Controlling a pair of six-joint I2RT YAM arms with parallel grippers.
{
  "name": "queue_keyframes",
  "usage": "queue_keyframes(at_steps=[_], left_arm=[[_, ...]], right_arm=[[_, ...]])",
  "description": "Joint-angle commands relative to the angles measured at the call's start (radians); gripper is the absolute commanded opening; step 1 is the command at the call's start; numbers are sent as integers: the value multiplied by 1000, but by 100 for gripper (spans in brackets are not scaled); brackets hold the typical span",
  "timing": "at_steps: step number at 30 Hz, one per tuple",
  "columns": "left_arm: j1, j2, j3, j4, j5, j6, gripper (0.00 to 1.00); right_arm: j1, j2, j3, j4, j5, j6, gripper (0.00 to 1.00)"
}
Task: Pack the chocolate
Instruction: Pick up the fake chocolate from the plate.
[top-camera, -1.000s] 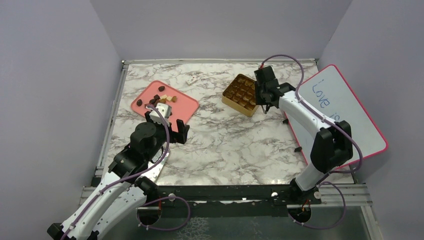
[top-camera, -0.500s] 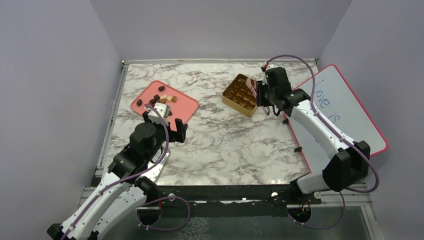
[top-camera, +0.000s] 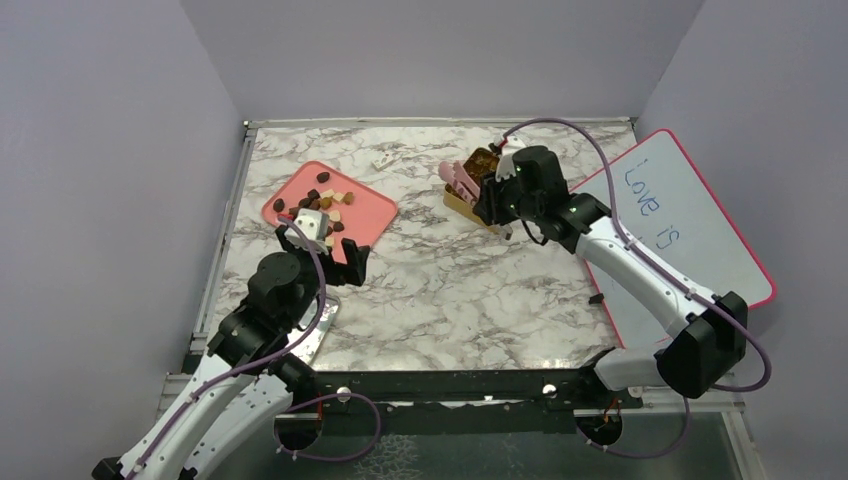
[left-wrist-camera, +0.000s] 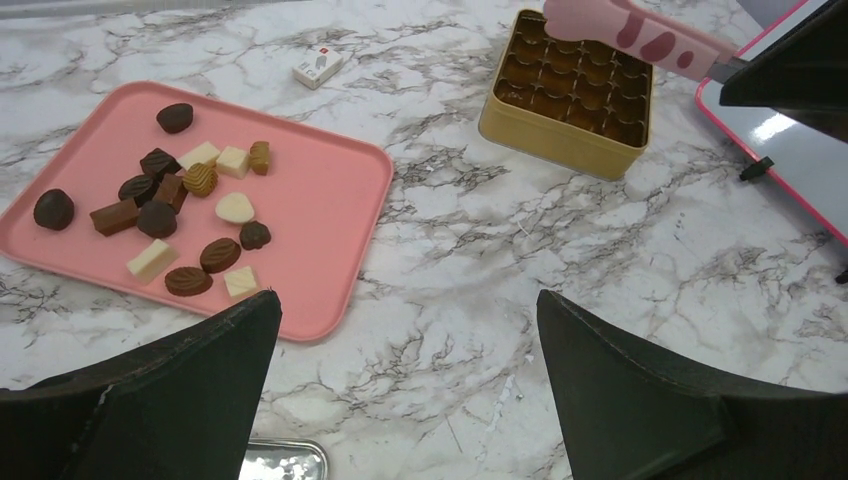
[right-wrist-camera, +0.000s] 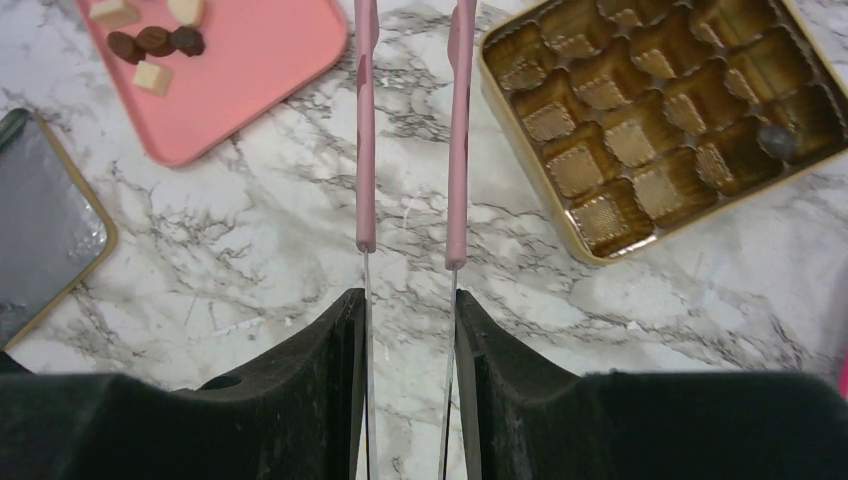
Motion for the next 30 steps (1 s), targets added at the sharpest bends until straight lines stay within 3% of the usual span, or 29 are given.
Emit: queue_keyframes(at_steps=[1, 13, 30], left_arm=[[-2, -47, 8, 30, -15, 8, 99], [-2, -162, -3, 60, -41, 9, 99], [-2, -224, -10, 58, -68, 4, 99]], right_arm=[[60, 44, -3, 95, -30, 6, 39], [194, 250, 78, 211, -16, -24, 39], [279, 635, 402, 247, 22, -213, 40]])
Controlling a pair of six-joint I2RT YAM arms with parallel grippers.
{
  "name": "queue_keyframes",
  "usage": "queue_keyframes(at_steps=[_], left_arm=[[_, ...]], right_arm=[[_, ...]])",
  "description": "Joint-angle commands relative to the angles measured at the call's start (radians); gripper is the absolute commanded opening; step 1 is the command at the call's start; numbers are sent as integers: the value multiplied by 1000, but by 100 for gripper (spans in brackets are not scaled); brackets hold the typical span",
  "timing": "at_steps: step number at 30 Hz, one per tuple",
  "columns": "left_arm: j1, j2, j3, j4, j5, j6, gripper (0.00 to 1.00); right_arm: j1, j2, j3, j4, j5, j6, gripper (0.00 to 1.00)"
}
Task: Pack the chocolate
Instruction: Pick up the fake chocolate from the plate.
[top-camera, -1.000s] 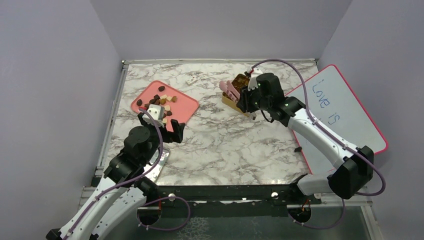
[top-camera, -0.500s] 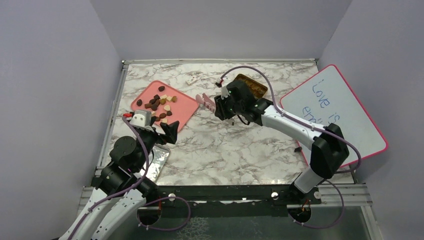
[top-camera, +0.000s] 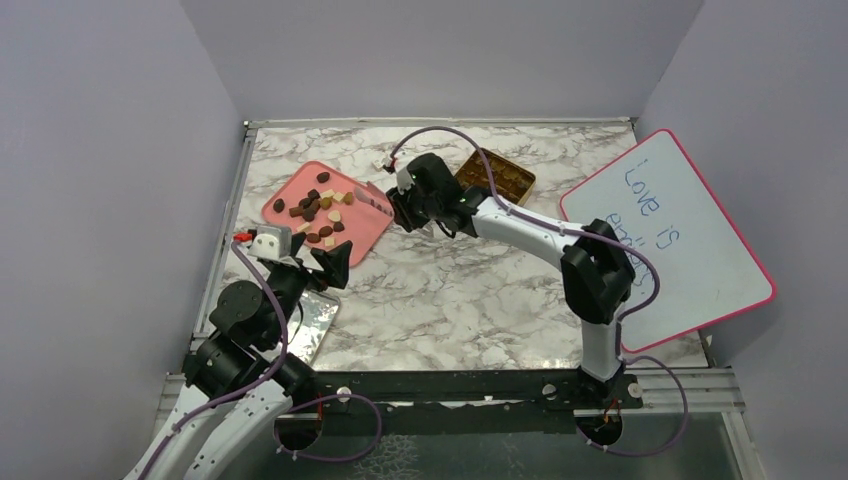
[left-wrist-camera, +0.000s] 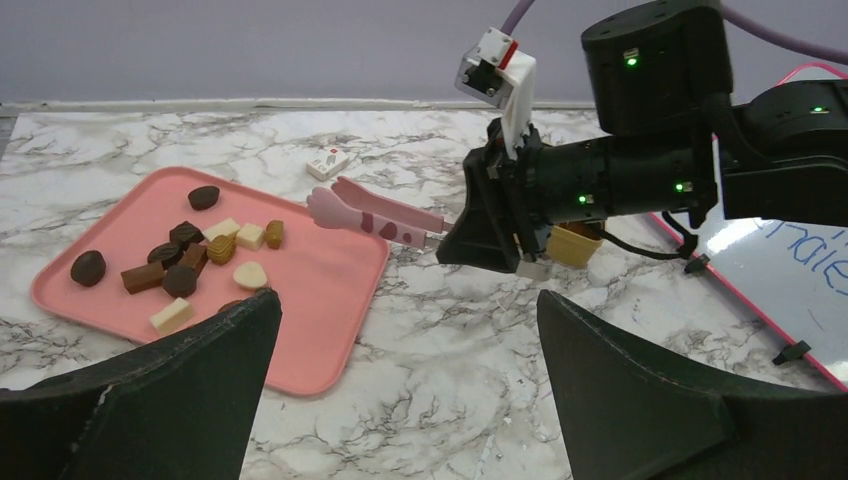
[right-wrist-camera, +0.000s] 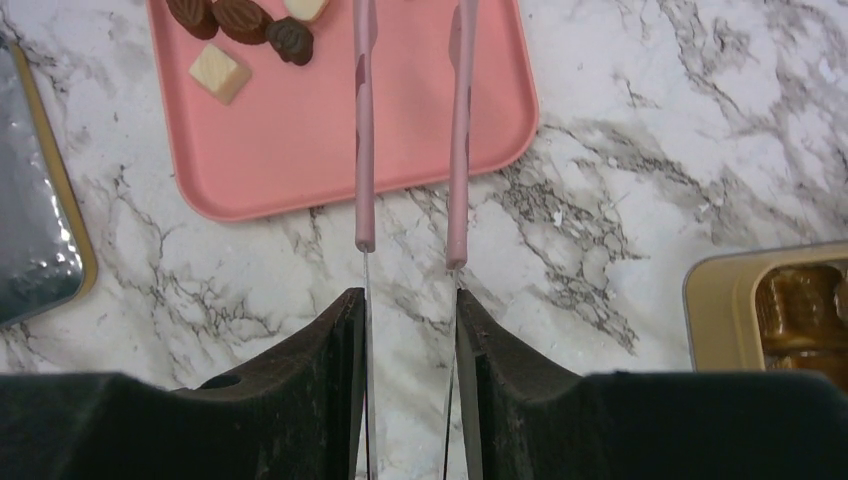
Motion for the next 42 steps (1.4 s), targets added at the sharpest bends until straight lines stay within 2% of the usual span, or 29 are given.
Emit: queue_keyframes(at_steps=[1, 6, 15, 22, 28, 42], left_arm=[[-2, -29, -6, 22, -34, 5, 99], [-2, -41, -8, 23, -38, 7, 99], [-2, -44, -10, 21, -32, 7, 99], [-2, -54, -11, 22, -34, 5, 99], [-2, -60, -9, 23, -36, 8, 99], [-2, -74, -13, 25, -33, 5, 99]], right_arm=[[19, 93, 119, 36, 37, -76, 40], [24, 181, 229, 12, 28, -98, 40], [26, 281, 313, 20, 39, -154, 42], [27, 361, 412, -38, 39, -186, 42], [27, 409, 459, -69, 74, -202, 42], [26, 477, 537, -136, 51, -218, 43]])
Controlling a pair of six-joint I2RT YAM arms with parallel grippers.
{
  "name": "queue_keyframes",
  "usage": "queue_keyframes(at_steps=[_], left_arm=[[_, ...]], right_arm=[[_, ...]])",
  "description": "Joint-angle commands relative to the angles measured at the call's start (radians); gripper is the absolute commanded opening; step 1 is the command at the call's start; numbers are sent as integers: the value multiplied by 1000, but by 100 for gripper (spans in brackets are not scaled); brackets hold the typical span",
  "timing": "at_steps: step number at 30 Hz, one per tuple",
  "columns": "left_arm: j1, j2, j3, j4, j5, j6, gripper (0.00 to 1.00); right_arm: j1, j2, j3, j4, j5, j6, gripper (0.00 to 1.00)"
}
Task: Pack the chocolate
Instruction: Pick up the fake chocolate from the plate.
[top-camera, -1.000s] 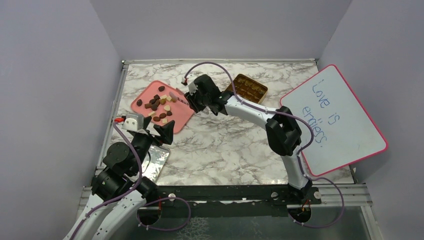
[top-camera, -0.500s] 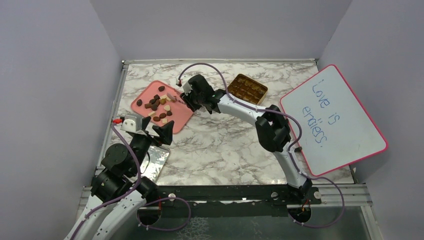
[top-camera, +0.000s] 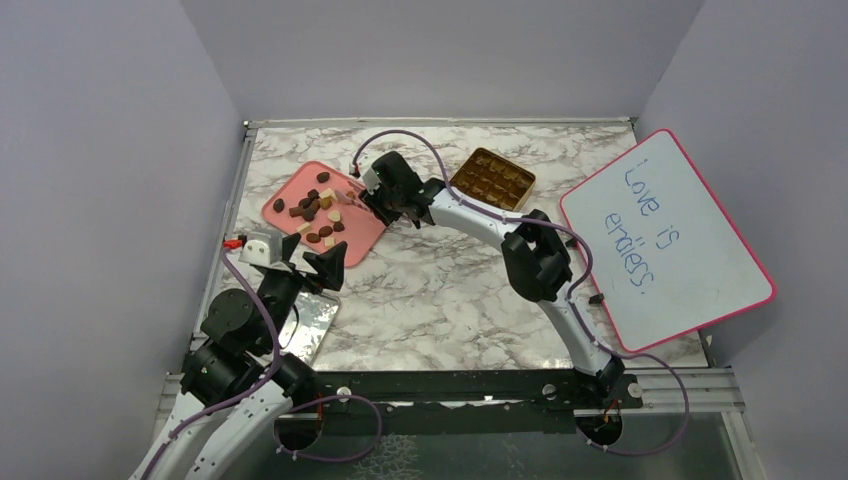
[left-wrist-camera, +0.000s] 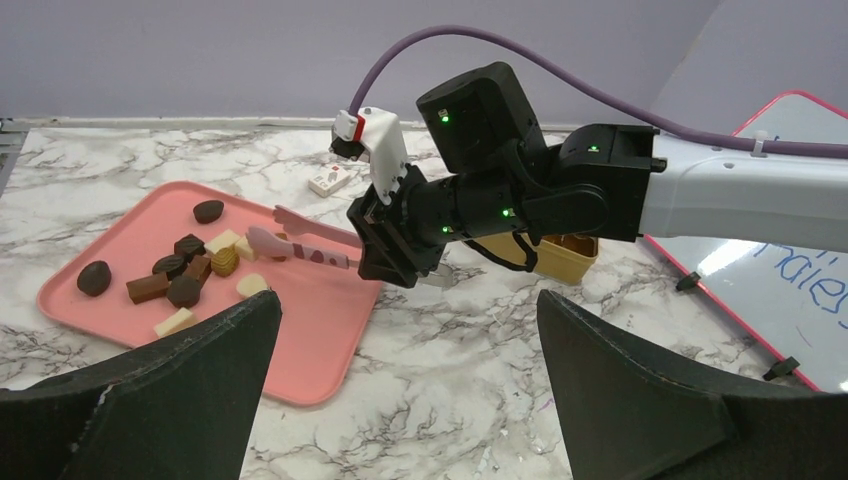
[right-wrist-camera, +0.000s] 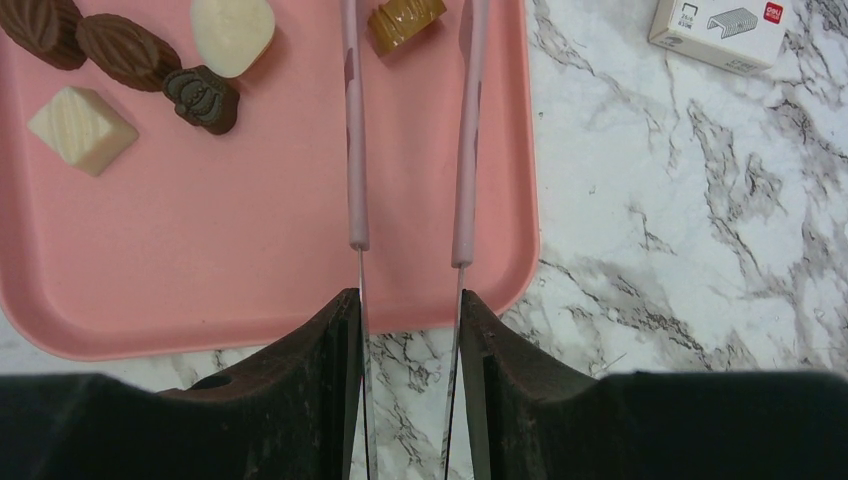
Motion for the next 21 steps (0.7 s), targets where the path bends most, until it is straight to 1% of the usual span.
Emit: queue_keyframes(at_steps=[1, 9, 13, 21], left_arm=[[-2, -26, -10, 23, -18, 5, 99], [-2, -31, -12, 23, -19, 5, 99], [-2, -37, -13, 23, -19, 4, 99], [-2, -33, -14, 23, -14, 1, 99]], right_arm=[[8, 29, 46, -35, 10, -13, 43], [7, 29, 66, -80, 30, -10, 42], [8, 44, 100, -141, 19, 3, 43], [7, 80, 148, -166, 22, -6, 43]])
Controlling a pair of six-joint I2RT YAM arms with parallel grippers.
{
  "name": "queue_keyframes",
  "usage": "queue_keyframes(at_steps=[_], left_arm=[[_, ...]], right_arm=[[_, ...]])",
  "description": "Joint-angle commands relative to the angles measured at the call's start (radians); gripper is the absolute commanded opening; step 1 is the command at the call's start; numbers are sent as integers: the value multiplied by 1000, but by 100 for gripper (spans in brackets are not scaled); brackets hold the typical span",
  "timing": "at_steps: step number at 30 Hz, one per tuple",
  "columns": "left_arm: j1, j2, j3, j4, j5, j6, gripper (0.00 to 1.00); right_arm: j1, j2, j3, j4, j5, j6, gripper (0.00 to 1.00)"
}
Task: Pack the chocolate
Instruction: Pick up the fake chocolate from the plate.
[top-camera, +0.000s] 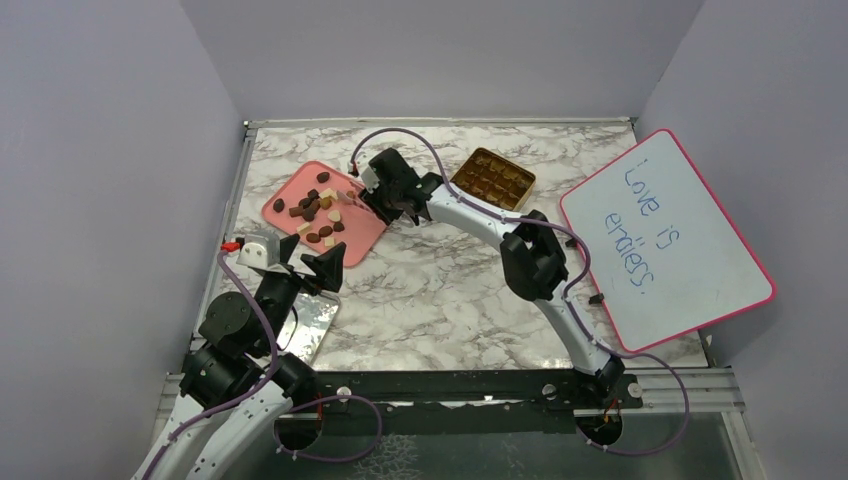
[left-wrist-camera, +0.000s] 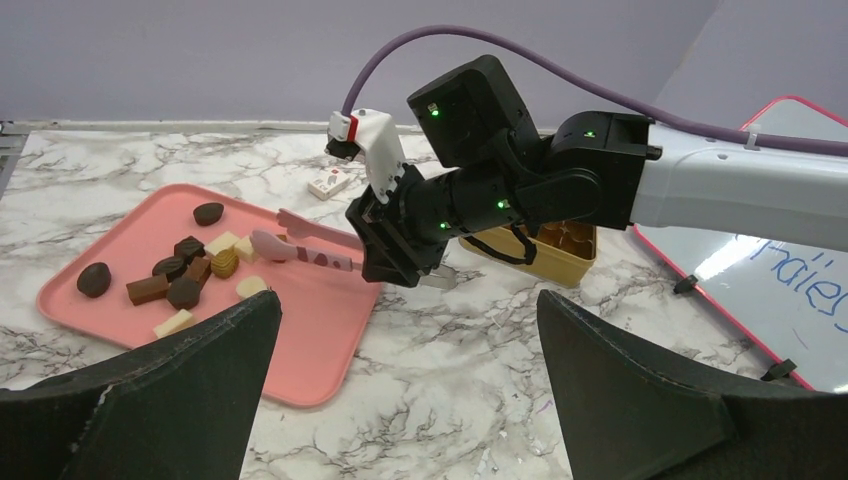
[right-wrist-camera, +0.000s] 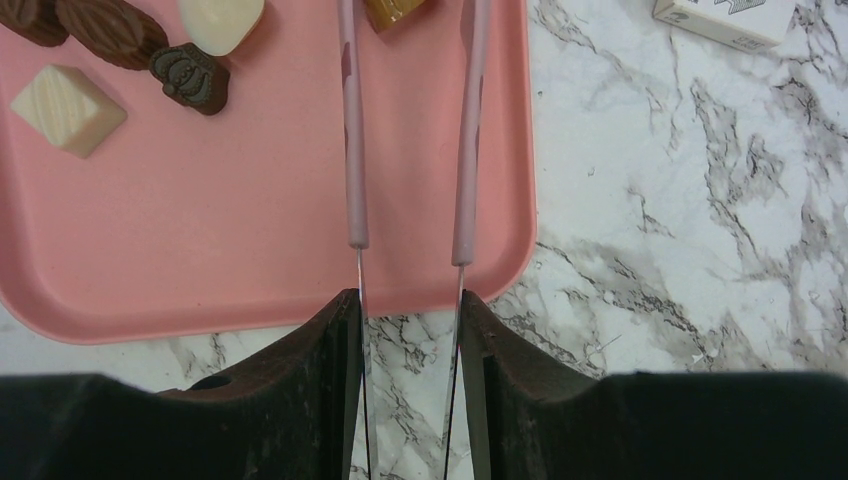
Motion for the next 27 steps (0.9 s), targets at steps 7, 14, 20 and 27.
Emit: queue_keyframes(at_steps=[7, 14, 20, 27], left_arm=[[-2, -14, -7, 24, -19, -1, 99], [-2, -13, -7, 22, -20, -1, 99], [-2, -20, -7, 22, -24, -2, 99], [-2, -14, -7, 21, -22, -1, 99]], right_arm=[[7, 57, 71, -61, 10, -5, 43], [7, 57, 85, -79, 8, 2, 41], [7, 52, 84, -80, 12, -2, 32], [7, 9, 45, -74, 12, 6, 29]])
